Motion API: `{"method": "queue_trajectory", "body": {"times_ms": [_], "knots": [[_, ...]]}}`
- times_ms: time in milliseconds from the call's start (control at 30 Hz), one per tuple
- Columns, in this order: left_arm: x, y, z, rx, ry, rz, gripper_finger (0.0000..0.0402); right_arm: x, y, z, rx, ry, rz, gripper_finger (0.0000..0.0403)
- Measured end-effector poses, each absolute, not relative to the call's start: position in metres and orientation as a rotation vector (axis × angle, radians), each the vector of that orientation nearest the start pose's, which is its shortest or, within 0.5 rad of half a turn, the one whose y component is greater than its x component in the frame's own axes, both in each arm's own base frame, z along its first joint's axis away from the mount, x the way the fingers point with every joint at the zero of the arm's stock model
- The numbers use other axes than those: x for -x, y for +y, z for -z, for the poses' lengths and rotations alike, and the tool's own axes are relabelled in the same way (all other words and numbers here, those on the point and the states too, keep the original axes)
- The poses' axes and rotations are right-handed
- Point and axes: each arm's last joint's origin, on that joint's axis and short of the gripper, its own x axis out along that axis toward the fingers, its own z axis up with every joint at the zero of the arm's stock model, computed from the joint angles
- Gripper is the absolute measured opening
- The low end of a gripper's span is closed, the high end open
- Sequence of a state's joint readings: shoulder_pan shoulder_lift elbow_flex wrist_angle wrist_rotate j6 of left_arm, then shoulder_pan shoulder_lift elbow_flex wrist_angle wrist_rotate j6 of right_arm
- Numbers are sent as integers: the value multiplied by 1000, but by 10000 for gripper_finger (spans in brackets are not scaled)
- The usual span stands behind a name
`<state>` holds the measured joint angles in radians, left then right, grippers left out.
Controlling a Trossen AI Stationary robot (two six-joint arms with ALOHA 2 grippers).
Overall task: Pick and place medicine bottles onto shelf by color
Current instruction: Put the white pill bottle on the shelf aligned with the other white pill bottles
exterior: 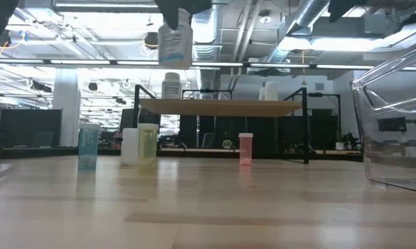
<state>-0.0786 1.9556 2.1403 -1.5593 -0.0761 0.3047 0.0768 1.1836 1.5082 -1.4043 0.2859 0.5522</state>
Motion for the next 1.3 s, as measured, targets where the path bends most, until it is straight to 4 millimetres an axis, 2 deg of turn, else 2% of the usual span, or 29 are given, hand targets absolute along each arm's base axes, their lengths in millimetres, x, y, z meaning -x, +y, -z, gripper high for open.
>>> {"method": "queue_trajectory", "body": {"times_ms": [133, 200, 467, 667, 933, 1133, 1300], "knots": [[-350, 12, -382, -313, 1298, 120, 140, -179, 6, -399, -303, 973, 472, 181], [-345, 31, -386, -284, 1295, 76, 140, -179, 6, -399, -303, 971, 472, 181], [-335, 97, -376, -172, 1340, 30, 141, -179, 6, -399, -304, 968, 471, 181], [-324, 132, -366, -114, 1374, 4, 140, -179, 6, -399, -322, 965, 481, 180], [-314, 163, -360, -60, 1363, -54, 143, -179, 6, -399, -325, 964, 482, 177], [-311, 173, -350, -44, 1382, -61, 140, -179, 6, -399, -326, 964, 482, 172], [-313, 176, -350, -70, 1363, -81, 149, -179, 6, -399, -326, 963, 483, 171]]}}
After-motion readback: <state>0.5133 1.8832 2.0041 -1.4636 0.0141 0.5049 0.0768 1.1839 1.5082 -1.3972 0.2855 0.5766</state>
